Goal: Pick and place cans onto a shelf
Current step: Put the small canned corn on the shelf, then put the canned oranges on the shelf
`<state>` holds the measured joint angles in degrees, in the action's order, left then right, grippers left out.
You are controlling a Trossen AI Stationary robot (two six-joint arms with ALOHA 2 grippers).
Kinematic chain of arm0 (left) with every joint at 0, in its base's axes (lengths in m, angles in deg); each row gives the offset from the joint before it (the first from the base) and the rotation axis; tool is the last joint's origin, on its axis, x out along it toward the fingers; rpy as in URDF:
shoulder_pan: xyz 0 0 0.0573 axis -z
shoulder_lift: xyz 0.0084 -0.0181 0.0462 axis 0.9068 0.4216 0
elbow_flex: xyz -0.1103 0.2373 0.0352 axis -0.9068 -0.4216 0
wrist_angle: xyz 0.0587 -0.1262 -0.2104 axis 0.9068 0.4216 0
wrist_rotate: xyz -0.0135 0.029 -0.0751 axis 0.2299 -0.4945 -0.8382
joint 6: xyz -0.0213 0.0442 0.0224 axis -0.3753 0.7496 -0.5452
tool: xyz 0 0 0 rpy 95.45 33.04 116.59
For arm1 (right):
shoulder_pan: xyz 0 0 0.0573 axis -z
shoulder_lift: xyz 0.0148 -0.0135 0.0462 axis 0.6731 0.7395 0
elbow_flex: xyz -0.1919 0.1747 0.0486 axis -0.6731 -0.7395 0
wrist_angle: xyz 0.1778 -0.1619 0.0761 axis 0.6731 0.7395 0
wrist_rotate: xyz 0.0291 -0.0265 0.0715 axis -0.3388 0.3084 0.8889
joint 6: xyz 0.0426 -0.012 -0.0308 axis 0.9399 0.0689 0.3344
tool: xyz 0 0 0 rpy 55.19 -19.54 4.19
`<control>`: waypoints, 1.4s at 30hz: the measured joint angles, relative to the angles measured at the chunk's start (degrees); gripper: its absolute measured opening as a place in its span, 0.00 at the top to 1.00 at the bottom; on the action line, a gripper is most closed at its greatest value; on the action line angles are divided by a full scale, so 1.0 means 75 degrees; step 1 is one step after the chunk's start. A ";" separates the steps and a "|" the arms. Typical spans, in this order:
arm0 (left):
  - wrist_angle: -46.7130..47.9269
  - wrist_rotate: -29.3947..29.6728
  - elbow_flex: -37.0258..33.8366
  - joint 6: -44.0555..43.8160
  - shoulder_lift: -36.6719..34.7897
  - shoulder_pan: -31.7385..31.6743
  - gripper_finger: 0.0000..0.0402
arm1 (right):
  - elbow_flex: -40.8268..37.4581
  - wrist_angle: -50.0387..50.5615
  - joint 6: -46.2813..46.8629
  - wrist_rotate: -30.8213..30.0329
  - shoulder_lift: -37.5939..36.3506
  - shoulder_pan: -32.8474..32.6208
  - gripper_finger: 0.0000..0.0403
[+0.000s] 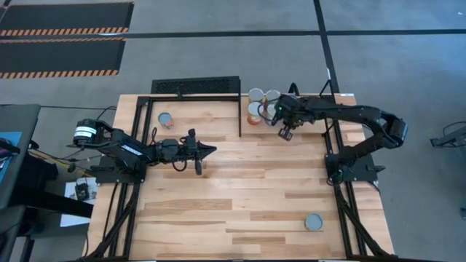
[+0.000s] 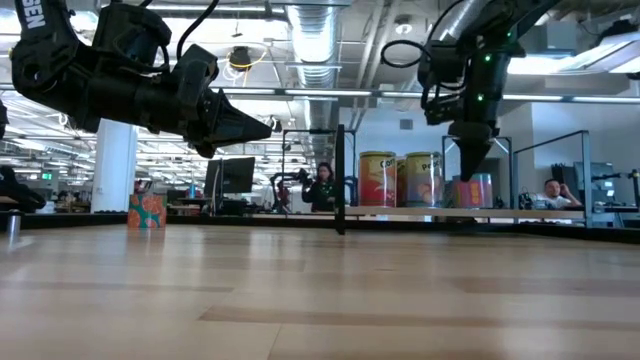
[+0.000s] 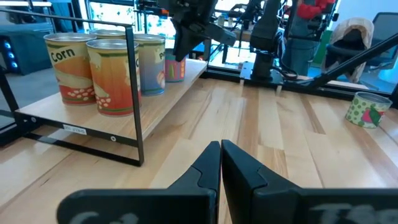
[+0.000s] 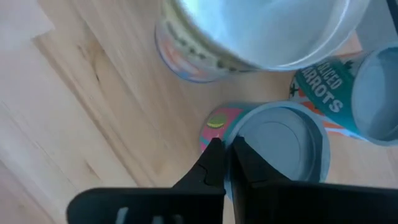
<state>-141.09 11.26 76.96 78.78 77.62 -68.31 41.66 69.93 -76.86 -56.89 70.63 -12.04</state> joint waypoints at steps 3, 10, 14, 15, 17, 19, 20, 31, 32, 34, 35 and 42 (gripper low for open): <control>0.0000 0.0000 0.0000 0.0003 0.0000 0.0000 1.00 | 0.0000 -0.0107 -0.0048 0.0032 0.0029 0.0080 0.97; 0.0000 0.0000 0.0000 0.0003 0.0000 0.0000 1.00 | 0.0000 -0.0260 -0.0107 0.0048 0.0030 0.0139 0.92; 0.0000 0.0000 0.0000 0.0000 0.0000 0.0000 1.00 | 0.0000 -0.0376 -0.0104 0.0011 0.0030 0.0142 0.86; 0.0000 0.0000 0.0001 -0.0003 0.0000 0.0000 1.00 | 0.0000 -0.0380 -0.0104 -0.0076 0.0030 0.0142 0.85; 0.0000 0.0000 0.0000 -0.0003 0.0000 0.0000 1.00 | 0.0002 -0.0374 -0.0104 -0.0243 0.0030 0.0139 0.83; 0.0000 0.0000 0.0000 0.0000 0.0000 0.0000 1.00 | 0.0003 -0.0380 -0.0104 -0.0276 0.0028 0.0139 0.80; 0.0000 0.0000 0.0000 -0.0001 0.0000 0.0000 1.00 | 0.0000 -0.0380 -0.0102 -0.0299 0.0028 0.0139 0.79; 0.0014 0.0000 0.0002 0.0000 0.0000 0.0000 1.00 | 0.0003 -0.0154 0.0263 -0.0648 -0.0641 -0.0016 0.66; 0.0034 -0.0003 0.0000 0.0000 0.0000 0.0000 1.00 | 0.0005 -0.0043 0.0339 -0.0649 -0.0813 -0.0076 0.66; 0.0071 -0.0003 0.0000 0.0000 0.0000 0.0000 1.00 | 0.0006 0.0215 0.0573 -0.0683 -0.1188 -0.0266 0.67; 0.0082 0.0000 0.0003 0.0000 0.0000 0.0000 1.00 | -0.0016 0.0246 0.0689 -0.0753 -0.1395 -0.0423 0.68; 0.0108 -0.0250 0.0000 0.0000 0.0000 0.0000 1.00 | -0.1578 -0.1674 0.1104 -0.0755 -0.2836 -0.2074 0.95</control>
<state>-140.28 9.39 76.96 78.78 77.62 -68.31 29.82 57.38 -68.59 -62.55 49.36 -27.60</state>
